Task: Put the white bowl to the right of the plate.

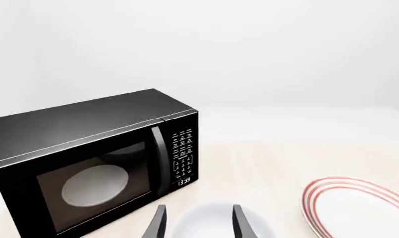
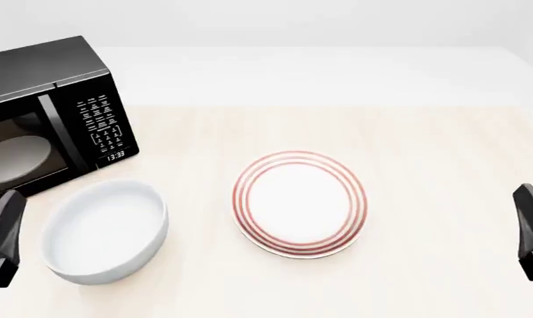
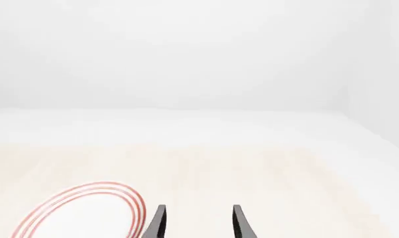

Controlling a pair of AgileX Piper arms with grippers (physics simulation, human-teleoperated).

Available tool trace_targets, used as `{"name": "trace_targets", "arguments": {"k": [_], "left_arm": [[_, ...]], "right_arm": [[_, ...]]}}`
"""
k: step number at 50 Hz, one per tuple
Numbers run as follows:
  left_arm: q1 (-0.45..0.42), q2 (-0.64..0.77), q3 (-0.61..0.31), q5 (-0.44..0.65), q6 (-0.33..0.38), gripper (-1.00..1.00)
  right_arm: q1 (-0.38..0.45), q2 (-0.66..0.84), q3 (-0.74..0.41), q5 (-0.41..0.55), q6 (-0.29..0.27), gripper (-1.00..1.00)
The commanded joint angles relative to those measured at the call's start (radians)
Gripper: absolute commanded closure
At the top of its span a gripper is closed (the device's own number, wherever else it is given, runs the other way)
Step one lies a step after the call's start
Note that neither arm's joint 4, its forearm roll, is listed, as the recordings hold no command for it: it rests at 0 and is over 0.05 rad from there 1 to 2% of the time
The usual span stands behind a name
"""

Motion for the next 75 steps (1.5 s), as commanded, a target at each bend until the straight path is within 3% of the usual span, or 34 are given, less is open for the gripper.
{"name": "trace_targets", "arguments": {"k": [1, 13, 14, 15, 16, 24, 33, 35, 36, 43, 47, 55, 58, 62, 66, 75], "left_arm": [[0.004, -0.021, 0.015, 0.024, 0.0, -1.0], [0.004, -0.021, 0.015, 0.024, 0.0, -1.0], [0.004, -0.021, 0.015, 0.024, 0.0, -1.0], [0.004, -0.021, 0.015, 0.024, 0.0, -1.0], [0.004, -0.021, 0.015, 0.024, 0.0, -1.0], [0.004, -0.021, 0.015, 0.024, 0.0, -1.0], [0.004, -0.021, 0.015, 0.024, 0.0, -1.0], [0.004, -0.021, 0.015, 0.024, 0.0, -1.0], [0.004, -0.021, 0.015, 0.024, 0.0, -1.0], [0.004, -0.021, 0.015, 0.024, 0.0, -1.0], [0.004, -0.021, 0.015, 0.024, 0.0, -1.0], [0.004, -0.021, 0.015, 0.024, 0.0, -1.0], [0.004, -0.021, 0.015, 0.024, 0.0, -1.0], [0.004, -0.021, 0.015, 0.024, 0.0, -1.0], [0.004, -0.021, 0.015, 0.024, 0.0, -1.0], [0.004, -0.021, 0.015, 0.024, 0.0, -1.0]], "right_arm": [[0.016, -0.051, 0.029, 0.062, 0.017, -1.0], [0.042, -0.031, -0.004, 0.084, 0.013, -1.0], [0.033, 0.021, -0.014, 0.059, 0.042, -1.0], [0.055, -0.02, -0.036, 0.091, 0.073, -1.0], [0.08, -0.009, -0.065, 0.104, 0.021, -1.0], [0.205, 0.339, -0.26, -0.016, -0.067, -1.0], [0.321, 0.64, -0.456, -0.072, -0.085, -1.0], [0.329, 0.712, -0.494, -0.072, -0.067, -1.0], [0.352, 0.725, -0.509, -0.082, -0.087, -1.0], [0.412, 0.912, -0.678, -0.021, -0.072, -1.0], [0.451, 0.952, -0.748, 0.002, -0.101, -1.0], [0.496, 1.069, -0.871, 0.054, -0.075, -1.0], [0.527, 1.116, -0.911, 0.076, -0.114, -1.0], [0.555, 1.17, -0.949, 0.084, -0.079, -1.0], [0.599, 1.232, -0.983, 0.07, -0.097, -1.0], [0.655, 1.367, -1.089, 0.085, -0.062, -1.0]]}}
